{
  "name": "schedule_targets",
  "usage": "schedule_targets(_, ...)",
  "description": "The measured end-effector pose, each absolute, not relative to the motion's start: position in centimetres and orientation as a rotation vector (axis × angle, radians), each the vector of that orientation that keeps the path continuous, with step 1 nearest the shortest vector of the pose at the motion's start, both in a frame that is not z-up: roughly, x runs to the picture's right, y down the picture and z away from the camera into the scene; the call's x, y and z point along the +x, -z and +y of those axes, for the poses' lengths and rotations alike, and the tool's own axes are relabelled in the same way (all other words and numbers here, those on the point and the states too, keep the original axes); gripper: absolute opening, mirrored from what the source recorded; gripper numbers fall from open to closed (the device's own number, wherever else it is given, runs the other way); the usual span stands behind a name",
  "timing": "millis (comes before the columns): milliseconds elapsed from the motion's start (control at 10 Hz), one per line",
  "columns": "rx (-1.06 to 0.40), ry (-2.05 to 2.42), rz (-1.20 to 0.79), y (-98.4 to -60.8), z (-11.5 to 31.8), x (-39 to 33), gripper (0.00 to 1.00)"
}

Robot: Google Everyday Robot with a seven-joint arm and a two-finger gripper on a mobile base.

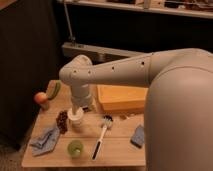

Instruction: Place grapes in paper cup

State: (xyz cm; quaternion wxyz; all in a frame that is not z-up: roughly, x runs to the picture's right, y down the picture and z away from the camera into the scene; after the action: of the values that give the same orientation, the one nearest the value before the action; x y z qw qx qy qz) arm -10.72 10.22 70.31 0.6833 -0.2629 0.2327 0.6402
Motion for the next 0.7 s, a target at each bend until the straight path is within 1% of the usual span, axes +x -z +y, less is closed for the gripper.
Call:
schedule_targets(500, -0.586, -1.434, 0.519, -70.3, 10.1, -10.7, 0.65)
schedule_targets(600, -0.597, -1.420, 0.484, -70.2, 9.6, -10.8, 0.65)
schedule_targets(700, -0.629, -1.397, 0.405, -70.3, 8.4, -10.9, 0.65)
